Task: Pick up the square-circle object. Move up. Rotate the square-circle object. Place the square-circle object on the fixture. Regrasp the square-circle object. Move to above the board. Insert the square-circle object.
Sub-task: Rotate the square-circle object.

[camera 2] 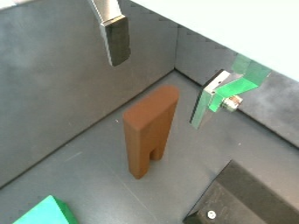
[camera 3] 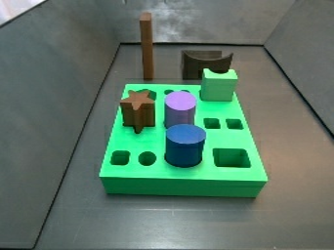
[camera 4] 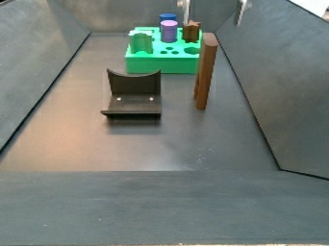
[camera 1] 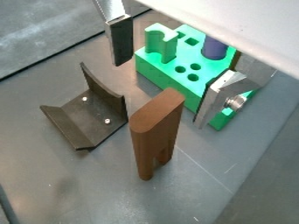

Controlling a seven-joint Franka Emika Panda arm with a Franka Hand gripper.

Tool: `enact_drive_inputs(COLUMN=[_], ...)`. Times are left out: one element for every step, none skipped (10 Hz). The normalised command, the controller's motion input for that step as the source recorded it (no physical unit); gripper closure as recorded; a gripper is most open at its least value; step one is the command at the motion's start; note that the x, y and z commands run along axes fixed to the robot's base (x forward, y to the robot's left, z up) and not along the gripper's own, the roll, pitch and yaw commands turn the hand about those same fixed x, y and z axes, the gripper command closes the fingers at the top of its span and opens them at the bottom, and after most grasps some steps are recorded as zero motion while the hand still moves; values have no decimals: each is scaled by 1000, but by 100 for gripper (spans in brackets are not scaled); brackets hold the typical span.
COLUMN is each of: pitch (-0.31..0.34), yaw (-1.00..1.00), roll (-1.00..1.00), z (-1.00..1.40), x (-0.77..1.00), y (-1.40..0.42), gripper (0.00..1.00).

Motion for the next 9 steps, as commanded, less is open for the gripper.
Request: enact_drive_inputs(pitch=[7, 6, 6, 6, 6, 6, 7, 7, 7], yaw=[1000, 1000, 1000, 1000, 1000, 1000, 1000, 1000, 1000], roll=[-1, -1, -1, -1, -1, -1, -1, -1, -1], z=[0, -52, -47, -45, -37, -33, -30, -29, -28], x=[0, 22, 24, 27, 29, 30, 31, 31, 32], y=[83, 73, 55, 33, 24, 12, 8, 7, 7], gripper=[0, 0, 0, 0, 0, 0, 0, 0, 0])
